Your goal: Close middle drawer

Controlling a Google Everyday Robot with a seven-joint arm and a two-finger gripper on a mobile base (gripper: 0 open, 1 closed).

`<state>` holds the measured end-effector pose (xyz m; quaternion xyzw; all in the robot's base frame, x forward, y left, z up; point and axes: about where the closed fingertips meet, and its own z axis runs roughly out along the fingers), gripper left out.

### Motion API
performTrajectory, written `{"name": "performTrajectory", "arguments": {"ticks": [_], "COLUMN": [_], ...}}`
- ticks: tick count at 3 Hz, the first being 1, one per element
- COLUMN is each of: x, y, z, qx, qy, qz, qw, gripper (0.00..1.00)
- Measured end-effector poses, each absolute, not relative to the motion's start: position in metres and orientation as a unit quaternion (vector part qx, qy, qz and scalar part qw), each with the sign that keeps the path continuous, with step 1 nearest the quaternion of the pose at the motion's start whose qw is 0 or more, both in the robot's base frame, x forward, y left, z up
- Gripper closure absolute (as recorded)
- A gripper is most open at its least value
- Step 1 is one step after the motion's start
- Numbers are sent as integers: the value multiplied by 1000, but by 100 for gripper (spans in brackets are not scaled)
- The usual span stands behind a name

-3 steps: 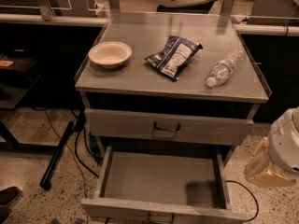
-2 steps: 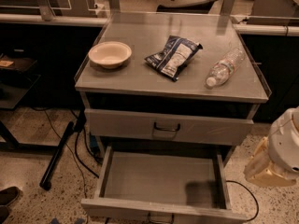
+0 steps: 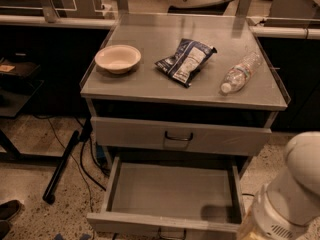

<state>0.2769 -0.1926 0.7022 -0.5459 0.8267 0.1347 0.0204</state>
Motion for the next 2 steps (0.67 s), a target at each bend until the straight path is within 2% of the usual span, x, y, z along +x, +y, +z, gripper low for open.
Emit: {"name": "performTrajectory", "arguments": {"ticks": [1,2], "x": [260,260], "y": [-191,-191], "z": [635,634], "qx": [-531,-531], "qy": [832,832], "qz": [160,161], "qw": [-7,-8], "gripper": [100,100]}}
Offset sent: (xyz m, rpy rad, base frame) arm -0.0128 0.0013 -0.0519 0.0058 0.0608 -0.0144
